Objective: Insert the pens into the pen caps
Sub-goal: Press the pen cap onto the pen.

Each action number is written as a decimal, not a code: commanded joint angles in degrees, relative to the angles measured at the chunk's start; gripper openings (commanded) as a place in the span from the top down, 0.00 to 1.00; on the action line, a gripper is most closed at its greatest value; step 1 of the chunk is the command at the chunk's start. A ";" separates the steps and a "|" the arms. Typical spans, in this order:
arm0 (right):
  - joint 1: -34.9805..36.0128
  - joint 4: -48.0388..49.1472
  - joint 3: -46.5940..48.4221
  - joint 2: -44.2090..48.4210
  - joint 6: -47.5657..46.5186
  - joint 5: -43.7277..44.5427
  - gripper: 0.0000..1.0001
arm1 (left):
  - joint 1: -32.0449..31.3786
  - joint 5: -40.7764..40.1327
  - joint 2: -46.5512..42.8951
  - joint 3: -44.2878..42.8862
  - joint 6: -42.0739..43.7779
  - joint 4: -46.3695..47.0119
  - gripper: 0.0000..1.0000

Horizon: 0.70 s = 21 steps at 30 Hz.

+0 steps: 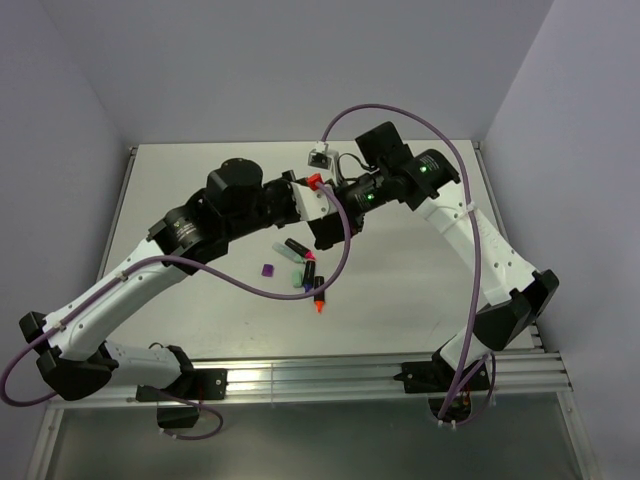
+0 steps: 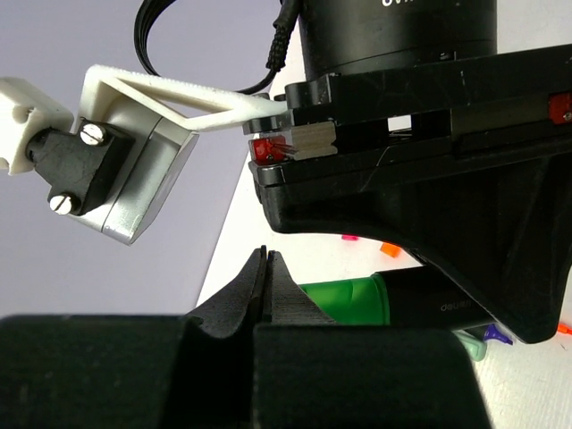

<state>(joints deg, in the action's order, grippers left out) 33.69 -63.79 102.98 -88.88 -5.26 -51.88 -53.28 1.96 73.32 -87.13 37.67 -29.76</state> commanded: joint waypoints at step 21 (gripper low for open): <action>-5.56 30.83 8.03 -2.52 4.03 8.72 1.00 | -9.48 21.95 1.30 7.15 -14.65 -11.73 1.00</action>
<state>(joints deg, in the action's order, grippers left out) 33.30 -65.28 103.48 -89.49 -3.22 -49.23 -53.30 -0.47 73.34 -83.83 31.68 -25.43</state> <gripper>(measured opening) 0.251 0.009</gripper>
